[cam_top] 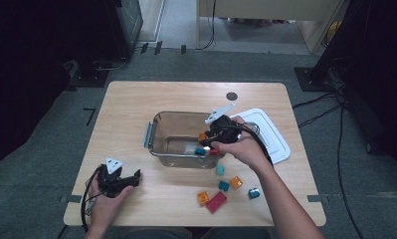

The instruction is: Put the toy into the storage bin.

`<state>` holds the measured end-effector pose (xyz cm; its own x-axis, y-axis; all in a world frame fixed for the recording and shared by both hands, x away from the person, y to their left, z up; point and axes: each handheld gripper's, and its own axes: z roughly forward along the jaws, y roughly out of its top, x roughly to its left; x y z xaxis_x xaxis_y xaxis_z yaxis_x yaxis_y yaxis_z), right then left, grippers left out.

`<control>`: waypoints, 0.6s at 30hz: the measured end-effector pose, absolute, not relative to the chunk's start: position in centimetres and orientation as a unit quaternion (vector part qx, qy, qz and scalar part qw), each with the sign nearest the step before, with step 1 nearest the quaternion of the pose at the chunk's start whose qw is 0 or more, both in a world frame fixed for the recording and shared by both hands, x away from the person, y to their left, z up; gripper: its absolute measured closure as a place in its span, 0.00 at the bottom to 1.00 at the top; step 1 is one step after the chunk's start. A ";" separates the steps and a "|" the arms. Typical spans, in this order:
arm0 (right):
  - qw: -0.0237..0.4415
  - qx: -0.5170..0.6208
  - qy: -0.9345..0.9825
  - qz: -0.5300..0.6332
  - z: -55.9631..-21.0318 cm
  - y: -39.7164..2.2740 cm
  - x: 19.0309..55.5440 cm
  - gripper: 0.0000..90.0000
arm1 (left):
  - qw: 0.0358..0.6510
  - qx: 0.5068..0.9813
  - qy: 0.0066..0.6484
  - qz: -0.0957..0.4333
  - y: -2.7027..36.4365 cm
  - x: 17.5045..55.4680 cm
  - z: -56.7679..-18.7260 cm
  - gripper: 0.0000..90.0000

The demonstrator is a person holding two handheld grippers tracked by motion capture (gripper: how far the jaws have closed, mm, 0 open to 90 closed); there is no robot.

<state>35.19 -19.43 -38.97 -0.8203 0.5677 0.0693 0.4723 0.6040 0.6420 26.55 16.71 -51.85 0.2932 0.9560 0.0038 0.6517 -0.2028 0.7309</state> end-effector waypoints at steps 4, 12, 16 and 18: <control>0.083 0.292 0.887 0.348 -38.7 -19.7 34.8 0.53 | 0.320 0.737 0.545 0.239 16.7 26.6 -51.9 0.15; 0.109 0.306 0.865 0.382 -37.9 -21.1 34.2 0.18 | 0.320 0.737 0.545 0.239 16.7 26.6 -51.9 0.15; 0.125 0.322 0.853 0.392 -37.6 -22.1 34.0 0.16 | 0.320 0.737 0.545 0.239 16.7 26.6 -51.9 0.15; 0.130 0.329 0.846 0.399 -37.5 -22.7 33.9 0.16 | 0.320 0.737 0.545 0.239 16.7 26.6 -51.9 0.15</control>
